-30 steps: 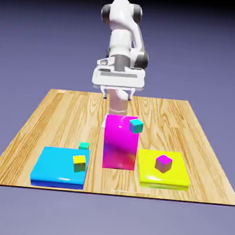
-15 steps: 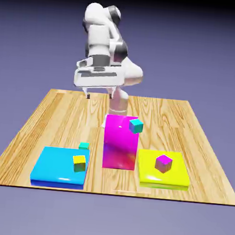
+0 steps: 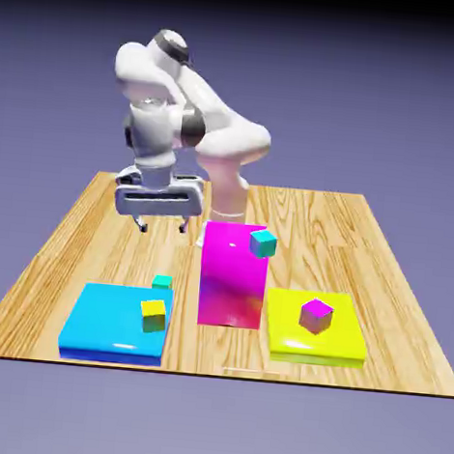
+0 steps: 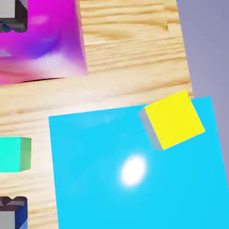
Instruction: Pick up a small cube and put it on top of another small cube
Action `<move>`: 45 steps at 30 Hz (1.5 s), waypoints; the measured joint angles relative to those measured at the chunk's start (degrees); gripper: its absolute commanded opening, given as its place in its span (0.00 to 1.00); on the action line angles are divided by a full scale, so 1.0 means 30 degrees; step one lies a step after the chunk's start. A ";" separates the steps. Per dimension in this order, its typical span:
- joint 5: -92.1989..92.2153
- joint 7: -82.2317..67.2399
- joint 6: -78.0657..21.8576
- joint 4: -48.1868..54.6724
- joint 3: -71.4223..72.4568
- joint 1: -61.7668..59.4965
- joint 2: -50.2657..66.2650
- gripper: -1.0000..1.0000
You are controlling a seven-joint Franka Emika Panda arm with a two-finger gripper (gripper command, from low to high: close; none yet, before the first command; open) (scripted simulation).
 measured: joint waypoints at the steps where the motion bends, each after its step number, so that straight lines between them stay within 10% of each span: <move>1: -0.0509 0.0245 -0.0603 0.0104 -0.0692 0.0451 -0.0270 0.50; 23: -1.2176 0.3032 -1.2216 0.0758 -0.8988 0.2145 -1.1913 0.50; 24: -1.2245 0.3038 -1.2277 0.0756 -0.9011 0.2125 -1.2001 0.00; 26: -1.2241 0.3040 -1.2275 0.0756 -0.9011 0.2125 -1.2001 0.00; 45: -0.2502 -0.1811 -0.3936 0.1745 -0.3784 0.2625 0.1142 0.00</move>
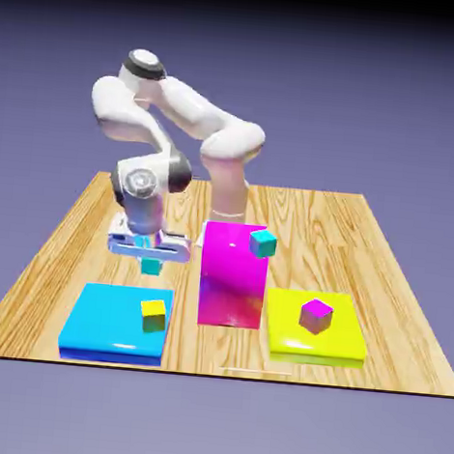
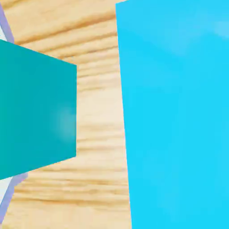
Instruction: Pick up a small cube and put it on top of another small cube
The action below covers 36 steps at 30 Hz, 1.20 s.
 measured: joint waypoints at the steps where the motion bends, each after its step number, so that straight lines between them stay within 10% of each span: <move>1: 0.0427 -0.0774 0.0330 0.0142 0.0519 -0.0307 0.0692 0.00; 36: 1.4232 -2.5624 1.1733 0.4474 1.7229 -1.0439 2.3482 0.00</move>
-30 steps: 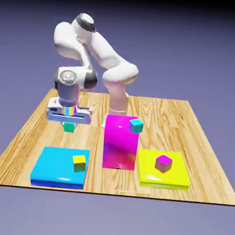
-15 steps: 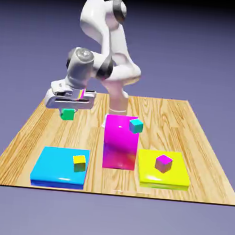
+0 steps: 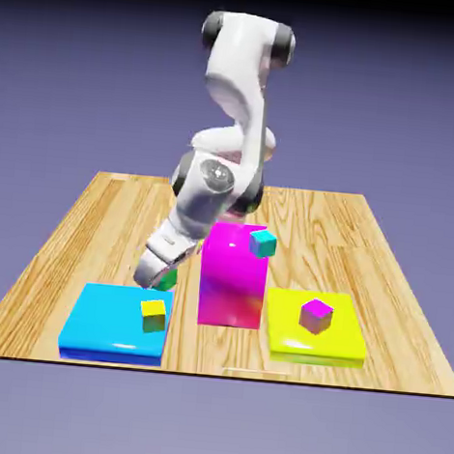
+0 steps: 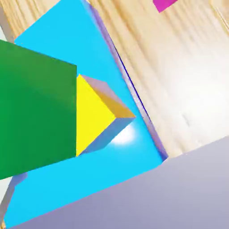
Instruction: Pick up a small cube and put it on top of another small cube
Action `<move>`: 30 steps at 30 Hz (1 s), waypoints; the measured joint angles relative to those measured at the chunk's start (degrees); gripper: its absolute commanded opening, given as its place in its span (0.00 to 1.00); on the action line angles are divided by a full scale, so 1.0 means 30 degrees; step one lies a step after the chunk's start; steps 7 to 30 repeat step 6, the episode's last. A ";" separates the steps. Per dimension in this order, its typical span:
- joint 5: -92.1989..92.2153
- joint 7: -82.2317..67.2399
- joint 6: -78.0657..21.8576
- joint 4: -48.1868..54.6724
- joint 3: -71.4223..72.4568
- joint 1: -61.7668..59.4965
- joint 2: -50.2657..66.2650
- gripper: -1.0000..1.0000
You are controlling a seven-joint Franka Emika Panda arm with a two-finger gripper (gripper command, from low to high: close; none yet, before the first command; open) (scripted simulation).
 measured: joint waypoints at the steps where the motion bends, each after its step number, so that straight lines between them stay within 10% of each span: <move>1: 0.0173 -0.0082 0.0830 -0.0206 0.0095 -0.0291 0.0632 0.00; 3: 0.0516 -0.0245 0.2490 -0.0618 0.0283 -0.0871 0.1895 0.00; 4: 0.0567 -0.0269 0.2737 -0.0679 0.0311 -0.0957 0.2083 1.00; 30: 0.0540 -0.0249 0.2756 -0.0679 0.0310 -0.0957 0.2084 1.00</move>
